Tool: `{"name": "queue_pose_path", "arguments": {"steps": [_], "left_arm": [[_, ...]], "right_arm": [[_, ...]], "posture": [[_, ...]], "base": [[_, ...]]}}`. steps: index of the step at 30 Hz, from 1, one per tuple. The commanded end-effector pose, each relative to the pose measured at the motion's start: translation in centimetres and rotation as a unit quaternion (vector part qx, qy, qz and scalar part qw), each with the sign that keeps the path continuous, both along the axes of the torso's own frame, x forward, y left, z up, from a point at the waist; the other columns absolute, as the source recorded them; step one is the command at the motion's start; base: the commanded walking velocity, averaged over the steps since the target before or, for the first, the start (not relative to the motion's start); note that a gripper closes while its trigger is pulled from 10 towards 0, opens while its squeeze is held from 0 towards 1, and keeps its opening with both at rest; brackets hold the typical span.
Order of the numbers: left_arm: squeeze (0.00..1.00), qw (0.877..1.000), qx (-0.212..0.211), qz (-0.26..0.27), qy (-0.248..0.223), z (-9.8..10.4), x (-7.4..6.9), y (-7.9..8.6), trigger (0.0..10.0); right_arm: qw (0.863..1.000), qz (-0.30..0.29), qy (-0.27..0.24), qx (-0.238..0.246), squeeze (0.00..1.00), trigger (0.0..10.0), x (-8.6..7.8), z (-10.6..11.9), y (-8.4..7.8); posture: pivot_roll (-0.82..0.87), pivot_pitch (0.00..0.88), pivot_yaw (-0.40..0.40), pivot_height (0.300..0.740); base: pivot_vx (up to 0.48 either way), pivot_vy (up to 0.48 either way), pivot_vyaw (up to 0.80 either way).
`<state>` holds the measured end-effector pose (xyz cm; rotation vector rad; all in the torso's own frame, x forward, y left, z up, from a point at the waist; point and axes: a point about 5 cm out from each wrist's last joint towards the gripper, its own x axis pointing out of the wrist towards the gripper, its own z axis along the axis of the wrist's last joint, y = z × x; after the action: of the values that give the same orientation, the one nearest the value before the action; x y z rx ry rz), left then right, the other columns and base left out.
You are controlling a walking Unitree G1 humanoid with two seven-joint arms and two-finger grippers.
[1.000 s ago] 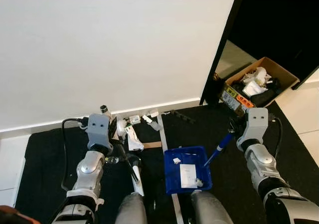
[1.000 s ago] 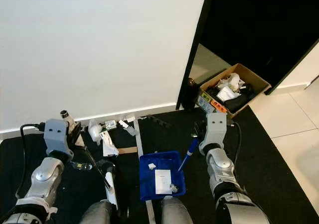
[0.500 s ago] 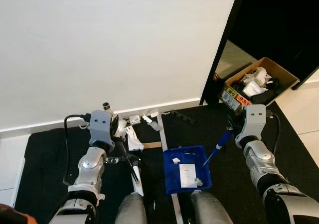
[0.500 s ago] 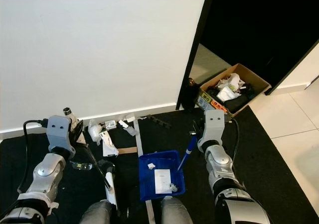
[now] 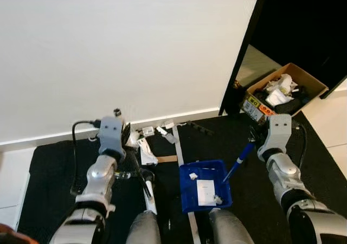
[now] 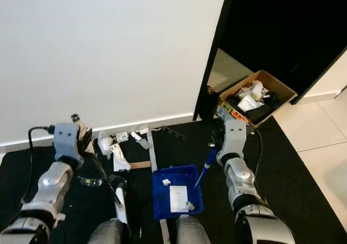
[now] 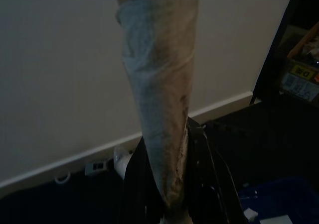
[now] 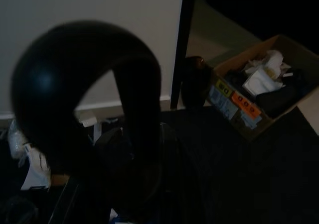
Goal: Sweep floor
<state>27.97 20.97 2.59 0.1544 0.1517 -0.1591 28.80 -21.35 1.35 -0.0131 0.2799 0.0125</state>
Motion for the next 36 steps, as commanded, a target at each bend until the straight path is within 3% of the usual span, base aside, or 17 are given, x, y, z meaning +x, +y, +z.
{"name": "queue_pose_path", "arguments": {"steps": [1, 3, 4, 8, 10, 12, 13, 14, 15, 19, 22, 25, 28, 33, 36], "left_arm": [[0.00, 0.999, 0.034, -0.001, 0.019, -0.5, -0.6, 1.1, 10.0], [0.00, 0.999, 0.037, -0.011, 0.030, -1.2, -1.5, 0.9, 10.0], [0.00, 0.999, 0.031, -0.014, 0.042, -2.1, -2.9, 0.8, 10.0], [0.00, 0.998, 0.023, -0.004, 0.052, -2.8, -3.8, 1.0, 10.0], [0.00, 0.998, 0.022, 0.000, 0.054, -2.8, -3.7, 1.1, 10.0], [0.00, 0.999, 0.027, 0.013, 0.037, -1.6, -1.9, 1.6, 10.0], [0.00, 0.999, 0.027, 0.013, 0.037, -1.6, -1.9, 1.6, 10.0], [0.00, 0.999, 0.025, 0.024, 0.022, -0.6, -0.6, 1.8, 10.0], [0.00, 0.999, 0.024, 0.027, 0.018, -0.4, -0.3, 1.8, 10.0], [0.00, 0.999, 0.026, 0.025, 0.016, -0.2, -0.2, 1.8, 10.0], [0.00, 0.999, 0.023, 0.014, 0.035, -1.7, -2.1, 1.3, 10.0], [0.00, 0.999, 0.020, 0.009, 0.046, -2.5, -3.2, 1.2, 10.0], [0.00, 0.999, 0.022, 0.010, 0.046, -2.4, -2.9, 1.4, 10.0], [0.00, 0.999, 0.027, 0.018, 0.028, -0.8, -0.7, 1.7, 10.0], [0.00, 0.999, 0.026, 0.019, 0.026, -0.6, -0.4, 1.6, 10.0]], "right_arm": [[1.000, -0.012, -0.001, 0.003, 0.00, 10.0, 0.0, 0.1, -0.4], [1.000, -0.004, 0.004, -0.001, 0.00, 10.0, -0.5, -0.3, -0.3], [1.000, 0.002, 0.013, -0.004, 0.00, 10.0, -1.3, -1.0, -0.3], [1.000, -0.003, 0.021, -0.003, 0.00, 10.0, -2.0, -1.6, -0.4], [1.000, -0.004, 0.022, -0.003, 0.00, 10.0, -2.0, -1.6, -0.5], [1.000, -0.018, 0.015, 0.000, 0.00, 10.0, -1.1, -0.8, -1.0], [1.000, -0.018, 0.015, 0.000, 0.00, 10.0, -1.1, -0.8, -1.0], [1.000, -0.017, 0.009, -0.001, 0.00, 10.0, -0.2, -0.1, -1.0], [1.000, -0.014, 0.007, -0.002, 0.00, 10.0, 0.0, 0.1, -1.0], [1.000, -0.011, 0.003, -0.003, 0.00, 10.0, 0.5, 0.5, -0.8], [1.000, 0.007, 0.004, -0.005, 0.00, 10.0, -0.1, -0.1, -0.1], [1.000, 0.009, 0.017, -0.004, 0.00, 10.0, -1.1, -1.0, 0.1], [1.000, 0.007, 0.019, -0.003, 0.00, 10.0, -1.1, -1.1, 0.1], [1.000, -0.005, 0.009, -0.001, 0.00, 10.0, 0.2, 0.0, -0.2], [1.000, -0.007, 0.004, 0.001, 0.00, 10.0, 0.7, 0.4, -0.1]], "posture": [[0.06, 0.011, -0.015, 0.740], [0.06, 0.035, -0.016, 0.740], [0.06, 0.041, -0.017, 0.740], [0.06, 0.025, -0.020, 0.740], [0.05, 0.001, -0.021, 0.740], [0.06, 0.000, -0.038, 0.740], [0.06, 0.000, -0.038, 0.740], [0.07, 0.000, -0.046, 0.740], [0.07, 0.000, -0.046, 0.740], [0.07, 0.000, -0.049, 0.740], [0.06, 0.013, -0.048, 0.740], [0.07, 0.013, -0.041, 0.740], [0.07, 0.004, -0.038, 0.740], [0.07, 0.000, -0.033, 0.740], [0.07, 0.000, -0.030, 0.740]], "base": [[0.000, 0.000, 0.00], [0.000, 0.000, 0.00], [0.000, 0.000, 0.00], [0.000, 0.000, 0.00], [0.000, 0.000, 0.00], [0.000, 0.000, 0.00], [0.000, 0.000, 0.00], [0.000, 0.000, 0.00], [0.000, 0.000, 0.00], [0.000, 0.000, 0.00], [0.000, 0.000, 0.00], [0.000, 0.000, 0.00], [0.000, 0.000, 0.00], [0.000, 0.000, 0.00], [0.000, 0.000, 0.00]]}}
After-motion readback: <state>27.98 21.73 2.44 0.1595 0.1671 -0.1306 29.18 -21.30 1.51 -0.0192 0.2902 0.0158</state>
